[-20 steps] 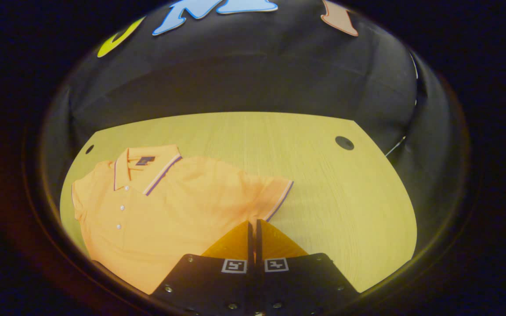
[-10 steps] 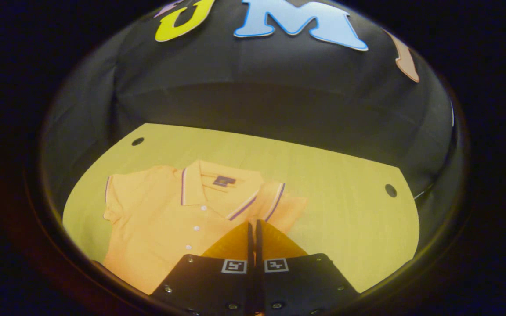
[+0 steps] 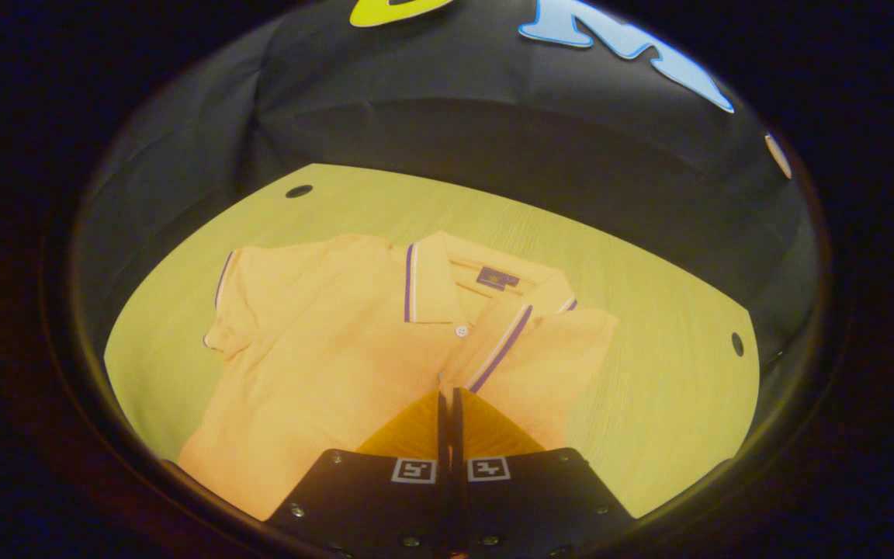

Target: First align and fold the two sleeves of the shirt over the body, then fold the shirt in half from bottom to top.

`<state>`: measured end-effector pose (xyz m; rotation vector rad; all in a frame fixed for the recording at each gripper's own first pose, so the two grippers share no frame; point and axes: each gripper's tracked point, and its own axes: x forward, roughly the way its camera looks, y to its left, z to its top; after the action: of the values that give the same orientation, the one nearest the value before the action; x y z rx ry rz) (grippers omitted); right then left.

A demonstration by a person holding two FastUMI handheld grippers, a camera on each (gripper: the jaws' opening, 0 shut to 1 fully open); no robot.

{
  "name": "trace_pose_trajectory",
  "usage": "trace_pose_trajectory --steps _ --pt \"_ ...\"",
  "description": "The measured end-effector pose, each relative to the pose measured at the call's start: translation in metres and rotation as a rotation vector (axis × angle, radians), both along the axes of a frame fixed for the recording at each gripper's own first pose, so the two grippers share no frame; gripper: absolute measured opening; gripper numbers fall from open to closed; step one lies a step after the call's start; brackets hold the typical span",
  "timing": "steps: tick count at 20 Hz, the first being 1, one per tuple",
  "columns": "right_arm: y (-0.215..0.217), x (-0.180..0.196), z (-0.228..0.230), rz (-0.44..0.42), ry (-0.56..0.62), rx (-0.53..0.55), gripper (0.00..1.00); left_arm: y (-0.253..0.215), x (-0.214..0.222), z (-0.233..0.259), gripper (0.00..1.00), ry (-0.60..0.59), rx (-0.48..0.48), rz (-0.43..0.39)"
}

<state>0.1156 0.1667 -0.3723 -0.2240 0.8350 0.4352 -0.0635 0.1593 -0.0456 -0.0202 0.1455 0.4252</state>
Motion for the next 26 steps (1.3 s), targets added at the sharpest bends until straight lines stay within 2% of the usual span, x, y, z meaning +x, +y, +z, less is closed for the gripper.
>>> trace_pose_trajectory --steps 1,4,5,6,16,26 --pt "0.003 -0.002 -0.002 0.000 0.015 0.007 0.02 0.003 -0.001 0.000 0.94 0.001 0.000 0.006" --pt "0.006 -0.009 -0.003 -0.011 0.058 0.036 0.18 0.008 -0.003 -0.006 0.94 0.004 -0.012 0.011" --pt "0.004 -0.008 -0.002 -0.022 0.055 0.035 0.41 0.008 -0.002 -0.007 0.94 0.004 -0.018 0.010" --pt "0.001 -0.008 -0.001 -0.032 0.045 0.029 0.46 0.006 -0.001 -0.009 0.94 0.004 -0.024 0.006" --pt "-0.017 -0.007 0.068 -0.108 -0.063 0.135 0.46 -0.012 0.027 -0.029 0.94 0.017 -0.053 -0.066" --pt "-0.047 -0.031 0.167 -0.180 -0.211 0.276 0.46 -0.033 0.089 -0.097 0.94 0.100 -0.088 -0.193"
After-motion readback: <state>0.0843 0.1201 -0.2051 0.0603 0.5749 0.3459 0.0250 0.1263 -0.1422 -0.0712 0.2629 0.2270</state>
